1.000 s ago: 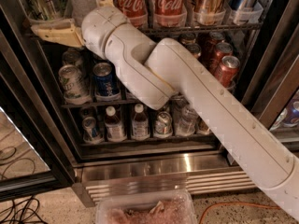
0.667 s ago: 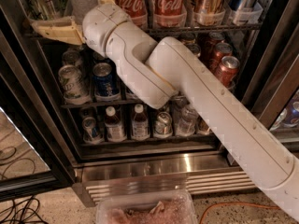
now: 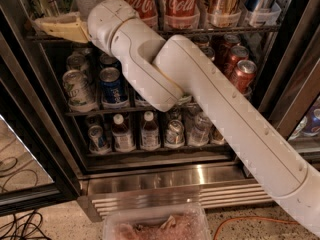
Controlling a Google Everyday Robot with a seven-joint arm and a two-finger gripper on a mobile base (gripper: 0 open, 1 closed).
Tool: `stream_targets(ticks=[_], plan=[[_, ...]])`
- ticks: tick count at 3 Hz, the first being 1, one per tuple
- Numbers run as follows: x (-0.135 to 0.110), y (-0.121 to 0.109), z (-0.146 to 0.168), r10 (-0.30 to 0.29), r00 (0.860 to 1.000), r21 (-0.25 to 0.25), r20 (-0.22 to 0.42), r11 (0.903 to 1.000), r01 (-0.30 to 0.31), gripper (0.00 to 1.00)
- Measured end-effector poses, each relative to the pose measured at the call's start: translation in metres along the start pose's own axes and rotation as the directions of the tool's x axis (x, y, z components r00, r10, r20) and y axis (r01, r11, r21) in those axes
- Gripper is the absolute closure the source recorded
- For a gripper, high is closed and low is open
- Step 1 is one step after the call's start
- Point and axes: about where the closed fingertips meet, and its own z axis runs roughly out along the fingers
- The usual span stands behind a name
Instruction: Pick water bottle from top shelf of fridge
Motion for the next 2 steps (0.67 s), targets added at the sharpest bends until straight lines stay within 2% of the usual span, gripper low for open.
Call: stream_targets(ticks=[1, 2], plan=[[0.0, 0.0, 0.0, 0.0, 1.0, 0.0, 0.0, 1.0, 0.0, 0.18], [0.0, 0.0, 0.0, 0.0, 1.0, 0.0, 0.0, 1.0, 0.0, 0.43]])
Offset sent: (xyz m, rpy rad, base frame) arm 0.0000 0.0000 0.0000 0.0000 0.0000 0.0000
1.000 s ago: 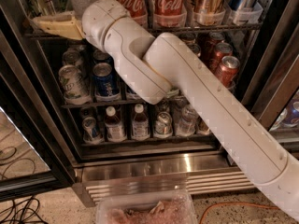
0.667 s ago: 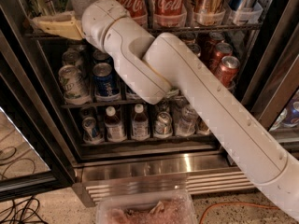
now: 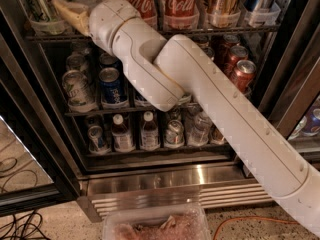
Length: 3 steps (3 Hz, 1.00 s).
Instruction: Pick water bottle from top shelf of fridge
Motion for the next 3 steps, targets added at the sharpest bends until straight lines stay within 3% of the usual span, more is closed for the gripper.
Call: stream_targets(ticks=[2, 3], plan=[[0.0, 0.0, 0.0, 0.0, 1.0, 0.0, 0.0, 1.0, 0.0, 0.88], [-0.0001, 0.0001, 0.0, 0.0, 1.0, 0.0, 0.0, 1.0, 0.0, 1.0]])
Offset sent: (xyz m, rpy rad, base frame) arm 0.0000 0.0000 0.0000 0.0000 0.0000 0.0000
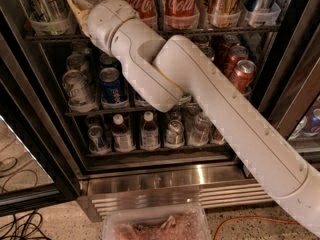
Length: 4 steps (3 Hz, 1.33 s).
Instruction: Pick water bottle from top shelf of fridge
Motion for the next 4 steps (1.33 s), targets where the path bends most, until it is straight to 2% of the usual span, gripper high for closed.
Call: stream_targets(ticks=[1, 4], plan=[[-0.003, 0.002, -0.002, 0.007, 1.0, -0.006, 0.001, 1.0, -0.007, 1.0], [-0.037, 0.012, -0.001, 0.021, 0.999, -0.065, 0.048, 0.9977, -0.018, 1.0]])
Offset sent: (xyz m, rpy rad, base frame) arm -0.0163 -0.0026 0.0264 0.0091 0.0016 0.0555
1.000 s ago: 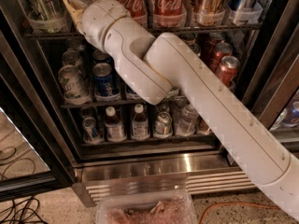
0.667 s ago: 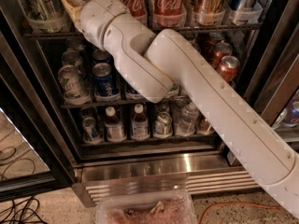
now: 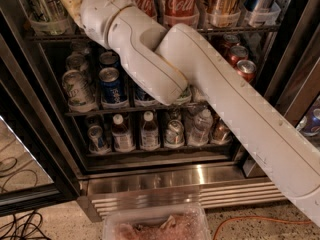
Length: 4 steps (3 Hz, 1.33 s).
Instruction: Pick water bottle from top shelf of fridge
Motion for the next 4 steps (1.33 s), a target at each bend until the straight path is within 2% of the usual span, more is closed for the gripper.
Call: stream_targets(ticks=[2, 3, 4], plan=[[-0.017, -0.019, -0.005, 0.011, 0.998, 0.025, 0.06, 0.9996, -0.012, 1.0], [-0.03, -0.029, -0.011, 0.034, 0.994, 0.039, 0.105, 0.9985, -0.038, 1.0], [-0.033, -0.022, -0.024, 0.057, 0.995, 0.029, 0.087, 0.9978, -0.059, 1.0]])
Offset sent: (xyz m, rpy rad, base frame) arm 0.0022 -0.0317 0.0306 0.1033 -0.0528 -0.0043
